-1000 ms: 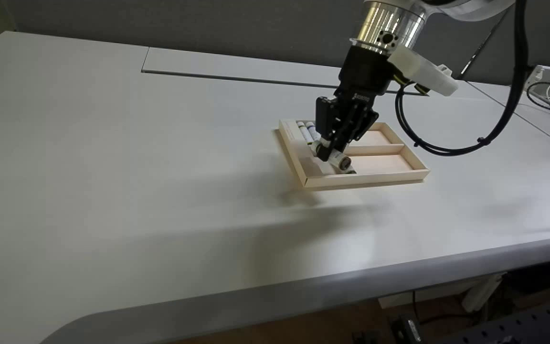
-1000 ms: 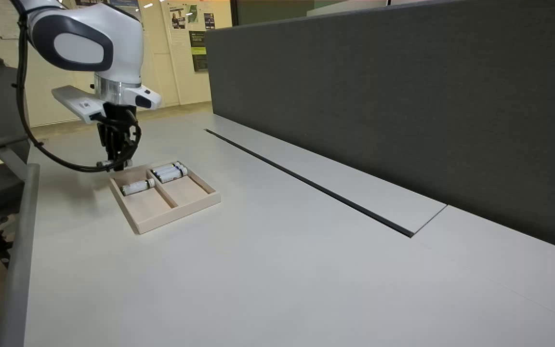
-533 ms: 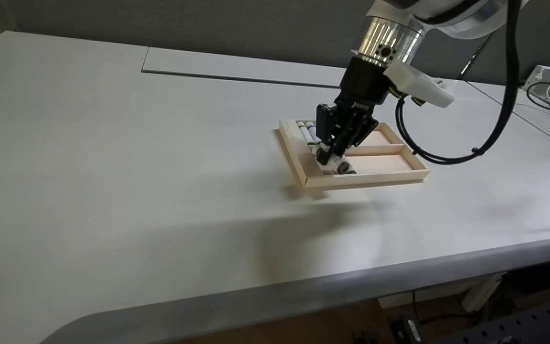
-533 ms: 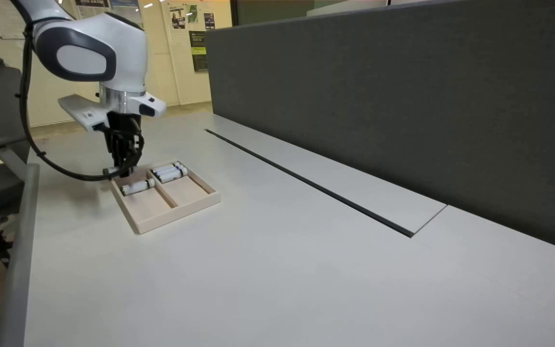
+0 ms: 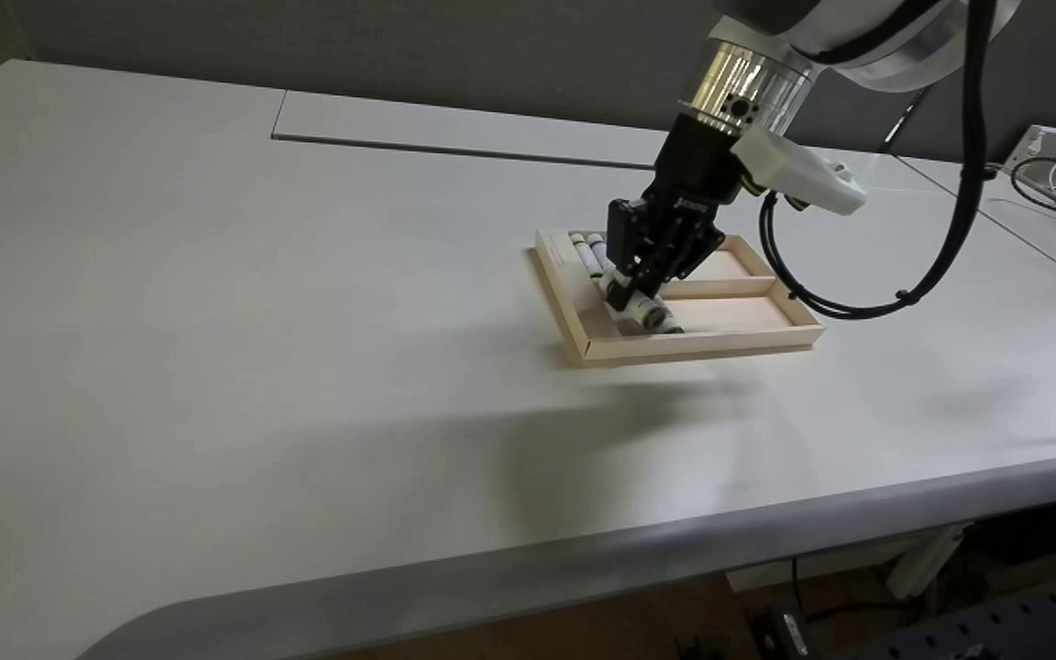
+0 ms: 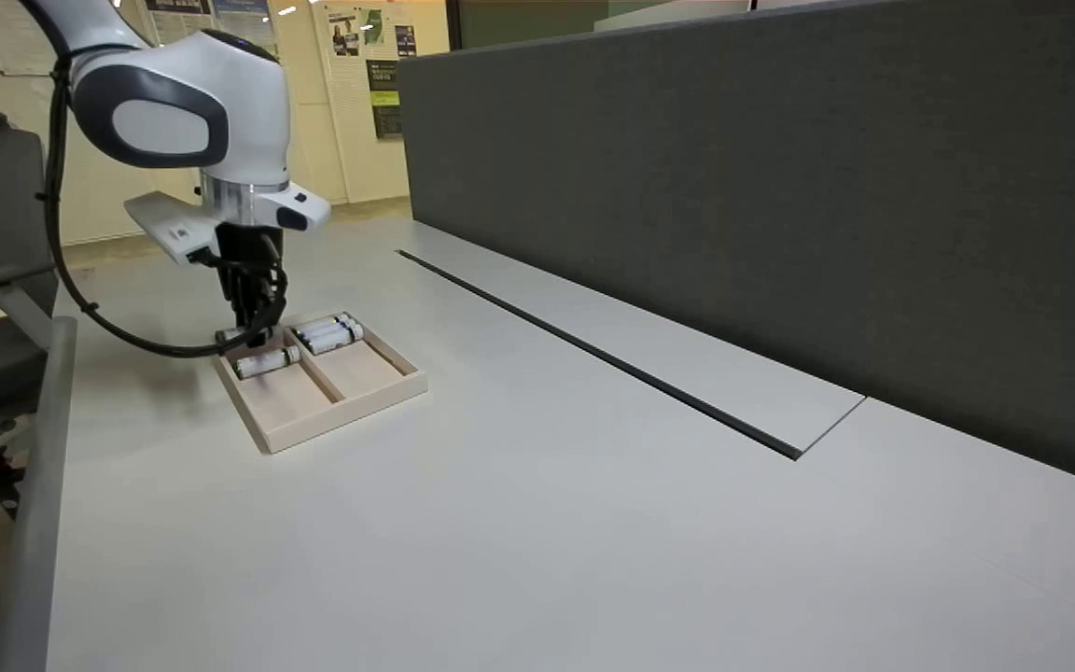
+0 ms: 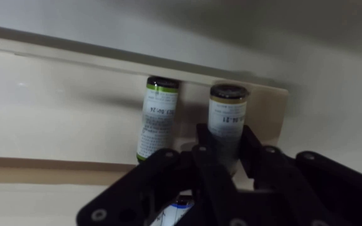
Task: Place the bottle on the tray
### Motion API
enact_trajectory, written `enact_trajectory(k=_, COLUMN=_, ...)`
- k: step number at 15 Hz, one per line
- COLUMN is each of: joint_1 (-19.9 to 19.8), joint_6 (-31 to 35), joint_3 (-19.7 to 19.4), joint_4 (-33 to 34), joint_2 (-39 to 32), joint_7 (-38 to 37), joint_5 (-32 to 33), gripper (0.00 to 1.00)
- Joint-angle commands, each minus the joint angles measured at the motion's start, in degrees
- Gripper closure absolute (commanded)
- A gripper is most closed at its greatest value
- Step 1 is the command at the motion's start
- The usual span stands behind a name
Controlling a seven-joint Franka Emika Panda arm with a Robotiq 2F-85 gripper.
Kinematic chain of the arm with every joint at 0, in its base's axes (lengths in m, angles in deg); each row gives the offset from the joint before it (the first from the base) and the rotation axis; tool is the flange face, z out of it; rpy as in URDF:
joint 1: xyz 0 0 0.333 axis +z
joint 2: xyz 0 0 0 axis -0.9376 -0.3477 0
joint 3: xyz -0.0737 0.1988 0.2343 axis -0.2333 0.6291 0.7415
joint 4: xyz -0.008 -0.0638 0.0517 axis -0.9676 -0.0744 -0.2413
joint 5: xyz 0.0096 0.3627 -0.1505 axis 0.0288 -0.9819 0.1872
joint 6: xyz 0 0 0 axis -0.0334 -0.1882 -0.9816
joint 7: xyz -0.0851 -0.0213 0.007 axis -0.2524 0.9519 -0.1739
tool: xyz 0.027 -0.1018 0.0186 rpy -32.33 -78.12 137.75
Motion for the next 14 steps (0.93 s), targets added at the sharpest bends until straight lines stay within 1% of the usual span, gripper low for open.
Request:
enact_trajectory(k=1, joint_1=-0.8, joint_6=1.7, joint_3=1.0, joint_4=-0.6, joint_2=-0.2, joint_7=-1.8, joint_5=-0.3, gripper=0.48)
enact_trajectory(k=2, joint_1=-0.9, joint_6=1.9, joint_3=1.0, joint_4=-0.6, joint_2=-0.3, joint_7=-1.8, joint_5=-0.2, gripper=0.46)
enact_trajectory(k=3, joint_1=-0.9, joint_6=2.0, joint_3=1.1, joint_4=-0.5, joint_2=-0.3, joint_7=-1.9, joint_5=-0.2, gripper=0.41)
enact_trajectory(k=7, joint_1=-1.1, joint_6=2.5, joint_3=1.1, joint_4=-0.5, joint_2=-0.4, joint_7=-2.0, joint_5=-0.1, gripper=0.13)
enact_trajectory(k=9, joint_1=-1.4, joint_6=1.8, joint_3=1.3, joint_4=-0.6, joint_2=0.2, joint_7=-1.8, joint_5=-0.3, gripper=0.02)
enact_trajectory(k=10, joint_1=-2.0, joint_6=1.7, joint_3=1.7, joint_4=-0.7, joint_2=1.0, joint_7=-1.3, joint_5=-0.6, gripper=0.0)
enact_trajectory(k=13, joint_1=-5.1, joint_6=0.0, joint_3=4.5, joint_4=-0.9, joint_2=3.8, joint_7=1.1, joint_5=-3.5, gripper=0.0)
enact_trajectory(k=14, joint_1=-6.3, joint_6=-0.3, joint_3=5.6, joint_4=-1.0, joint_2=5.0, joint_7=2.1, joint_5=-5.1, gripper=0.25)
